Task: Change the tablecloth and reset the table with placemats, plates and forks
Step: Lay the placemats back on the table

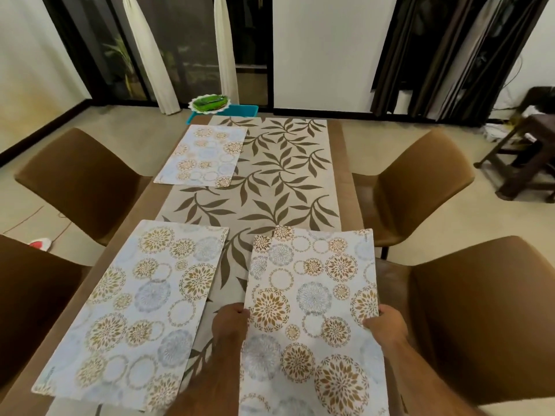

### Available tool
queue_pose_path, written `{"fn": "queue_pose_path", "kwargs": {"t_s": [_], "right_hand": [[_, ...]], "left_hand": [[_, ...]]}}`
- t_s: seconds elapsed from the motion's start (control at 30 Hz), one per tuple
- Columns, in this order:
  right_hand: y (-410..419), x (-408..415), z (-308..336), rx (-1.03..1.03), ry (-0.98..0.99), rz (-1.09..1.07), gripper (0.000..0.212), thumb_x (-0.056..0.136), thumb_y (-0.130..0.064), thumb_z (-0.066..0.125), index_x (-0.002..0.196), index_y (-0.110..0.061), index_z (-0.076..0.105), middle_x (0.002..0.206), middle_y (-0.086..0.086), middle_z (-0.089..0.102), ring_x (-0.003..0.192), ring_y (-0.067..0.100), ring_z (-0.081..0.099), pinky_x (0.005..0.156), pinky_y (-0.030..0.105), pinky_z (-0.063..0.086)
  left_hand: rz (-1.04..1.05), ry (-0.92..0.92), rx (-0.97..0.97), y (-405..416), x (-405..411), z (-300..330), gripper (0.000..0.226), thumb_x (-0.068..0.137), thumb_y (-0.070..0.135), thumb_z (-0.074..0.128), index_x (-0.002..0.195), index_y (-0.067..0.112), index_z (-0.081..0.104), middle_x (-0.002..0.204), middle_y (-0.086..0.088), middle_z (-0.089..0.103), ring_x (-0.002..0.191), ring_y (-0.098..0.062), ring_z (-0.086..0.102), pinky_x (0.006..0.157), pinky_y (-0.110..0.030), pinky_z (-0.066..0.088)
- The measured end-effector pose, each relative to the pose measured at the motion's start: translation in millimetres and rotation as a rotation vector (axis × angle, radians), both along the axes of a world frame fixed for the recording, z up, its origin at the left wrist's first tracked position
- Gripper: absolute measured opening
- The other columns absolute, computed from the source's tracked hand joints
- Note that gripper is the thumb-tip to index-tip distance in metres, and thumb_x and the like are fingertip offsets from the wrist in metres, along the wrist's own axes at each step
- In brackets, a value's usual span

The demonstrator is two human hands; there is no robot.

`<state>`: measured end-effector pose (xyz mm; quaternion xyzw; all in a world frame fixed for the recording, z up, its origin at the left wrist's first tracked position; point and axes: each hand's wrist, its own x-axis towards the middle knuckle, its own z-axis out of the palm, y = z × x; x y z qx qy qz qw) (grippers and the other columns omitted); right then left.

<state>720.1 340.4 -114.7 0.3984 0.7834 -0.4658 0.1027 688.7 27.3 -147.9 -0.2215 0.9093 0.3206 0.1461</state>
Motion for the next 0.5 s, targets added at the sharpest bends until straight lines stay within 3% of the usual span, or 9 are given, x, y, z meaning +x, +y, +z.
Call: {"fn": "queue_pose_path", "kwargs": {"t_s": [0.13, 0.27, 0.37, 0.5], "right_hand": [[11, -4, 0, 0.103, -0.042, 0.038, 0.007, 0.082, -0.004, 0.059, 0.086, -0.009, 0.061, 0.084, 0.012, 0.066, 0.08, 0.032, 0.066, 0.075, 0.046, 0.06], [15, -11, 13, -0.015, 0.053, 0.035, 0.015, 0.089, -0.002, 0.051, 0.082, -0.015, 0.055, 0.088, 0.011, 0.064, 0.084, 0.031, 0.065, 0.08, 0.048, 0.057], [19, -16, 15, -0.097, 0.112, 0.001, 0.012, 0.091, -0.004, 0.051, 0.092, -0.014, 0.056, 0.096, 0.011, 0.064, 0.089, 0.029, 0.064, 0.081, 0.047, 0.057], [22, -17, 9, -0.161, 0.113, -0.06, 0.014, 0.096, -0.002, 0.044, 0.091, -0.009, 0.055, 0.104, 0.018, 0.063, 0.087, 0.028, 0.06, 0.08, 0.04, 0.053]], "left_hand": [[0.096, 0.03, -0.089, 7, -1, -2, 0.025, 0.095, 0.026, 0.057, 0.113, 0.017, 0.072, 0.108, -0.008, 0.073, 0.098, -0.027, 0.067, 0.079, -0.031, 0.051], [0.132, 0.026, -0.129, 21, 3, 6, 0.031, 0.093, 0.032, 0.06, 0.119, 0.016, 0.066, 0.117, -0.011, 0.067, 0.108, -0.031, 0.063, 0.086, -0.04, 0.053], [-0.073, -0.059, -0.279, 31, 13, 11, 0.045, 0.094, 0.04, 0.055, 0.135, 0.022, 0.052, 0.139, -0.01, 0.051, 0.127, -0.031, 0.048, 0.102, -0.042, 0.045], [-0.33, -0.112, -0.352, 27, 35, 5, 0.052, 0.095, 0.042, 0.054, 0.144, 0.037, 0.038, 0.158, -0.006, 0.021, 0.141, -0.033, 0.025, 0.107, -0.045, 0.041]]}}
